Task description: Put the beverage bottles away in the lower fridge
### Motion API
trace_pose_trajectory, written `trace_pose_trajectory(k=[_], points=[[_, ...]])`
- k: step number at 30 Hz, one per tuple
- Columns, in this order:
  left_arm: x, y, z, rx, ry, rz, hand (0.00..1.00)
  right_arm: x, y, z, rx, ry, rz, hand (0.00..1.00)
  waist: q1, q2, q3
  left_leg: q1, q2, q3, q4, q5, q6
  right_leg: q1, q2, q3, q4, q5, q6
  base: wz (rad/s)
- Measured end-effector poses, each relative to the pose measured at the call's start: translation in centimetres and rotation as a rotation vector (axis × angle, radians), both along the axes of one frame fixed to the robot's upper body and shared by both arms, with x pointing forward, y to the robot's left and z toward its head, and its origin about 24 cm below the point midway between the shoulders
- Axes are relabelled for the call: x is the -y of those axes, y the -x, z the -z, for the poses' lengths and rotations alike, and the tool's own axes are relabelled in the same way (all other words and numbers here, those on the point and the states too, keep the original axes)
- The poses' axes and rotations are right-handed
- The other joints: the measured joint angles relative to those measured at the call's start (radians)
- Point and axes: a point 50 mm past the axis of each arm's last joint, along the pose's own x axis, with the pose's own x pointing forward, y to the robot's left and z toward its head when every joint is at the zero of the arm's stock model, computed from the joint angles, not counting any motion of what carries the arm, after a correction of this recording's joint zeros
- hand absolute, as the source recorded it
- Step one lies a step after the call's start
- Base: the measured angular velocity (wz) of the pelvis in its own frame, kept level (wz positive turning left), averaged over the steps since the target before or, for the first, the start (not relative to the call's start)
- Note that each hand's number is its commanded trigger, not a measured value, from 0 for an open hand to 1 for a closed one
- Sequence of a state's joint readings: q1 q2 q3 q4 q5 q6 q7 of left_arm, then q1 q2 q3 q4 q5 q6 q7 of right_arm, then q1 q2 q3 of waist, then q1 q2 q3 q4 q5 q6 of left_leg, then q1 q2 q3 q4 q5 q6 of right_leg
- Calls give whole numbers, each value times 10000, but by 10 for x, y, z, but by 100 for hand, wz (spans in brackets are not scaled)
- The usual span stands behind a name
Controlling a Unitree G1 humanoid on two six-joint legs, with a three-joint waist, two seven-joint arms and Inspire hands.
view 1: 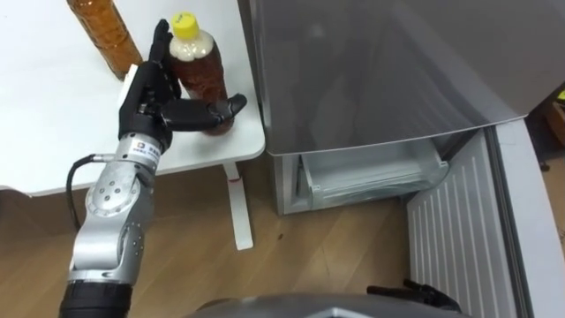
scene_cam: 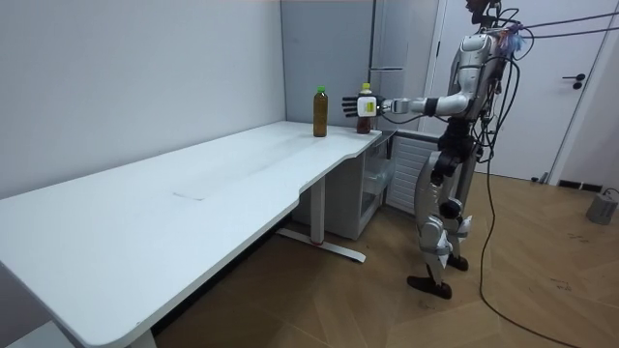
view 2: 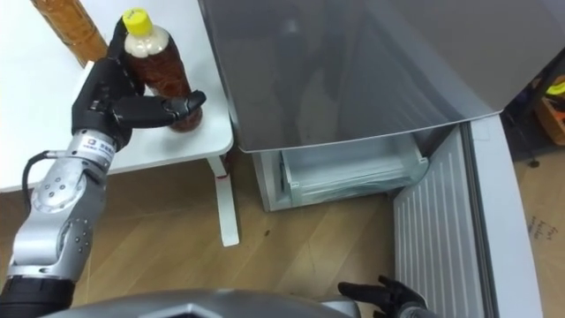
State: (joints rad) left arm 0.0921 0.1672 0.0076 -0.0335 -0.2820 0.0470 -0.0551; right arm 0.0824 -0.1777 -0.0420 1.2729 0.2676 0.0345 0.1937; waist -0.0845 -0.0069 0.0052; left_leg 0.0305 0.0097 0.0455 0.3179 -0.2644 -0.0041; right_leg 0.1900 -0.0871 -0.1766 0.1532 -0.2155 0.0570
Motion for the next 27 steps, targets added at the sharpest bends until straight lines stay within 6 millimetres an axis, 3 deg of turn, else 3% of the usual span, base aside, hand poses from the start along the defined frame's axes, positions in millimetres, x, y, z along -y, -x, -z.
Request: trace_pose_trajectory(k=[20, 22, 24, 27], points=[[-11, -12, 1, -104, -74, -959, 0, 2, -1, -1, 172, 199, -6, 0, -156, 156, 69, 70, 34, 145, 11, 1, 3, 4, 7, 137, 45, 0, 0, -1], [-10, -14, -1, -33, -74, -991, 45, 2, -1, -1, 168, 195, -5, 0, -183, 171, 69, 70, 34, 145, 9, 2, 3, 1, 7, 139, 45, 0, 0, 0], [-10, -16, -4, 69, -67, -976, 98, 3, -1, -1, 163, 204, -3, 0, -197, 193, 63, 78, 38, 156, 5, 2, 3, -1, 10, 147, 44, 0, 0, 0], [-10, -17, -5, 109, -66, -970, 100, 3, -1, -2, 167, 214, -11, 0, -189, 208, 58, 144, 47, 237, -46, 2, 3, 8, 10, 231, 48, 0, 0, -8]])
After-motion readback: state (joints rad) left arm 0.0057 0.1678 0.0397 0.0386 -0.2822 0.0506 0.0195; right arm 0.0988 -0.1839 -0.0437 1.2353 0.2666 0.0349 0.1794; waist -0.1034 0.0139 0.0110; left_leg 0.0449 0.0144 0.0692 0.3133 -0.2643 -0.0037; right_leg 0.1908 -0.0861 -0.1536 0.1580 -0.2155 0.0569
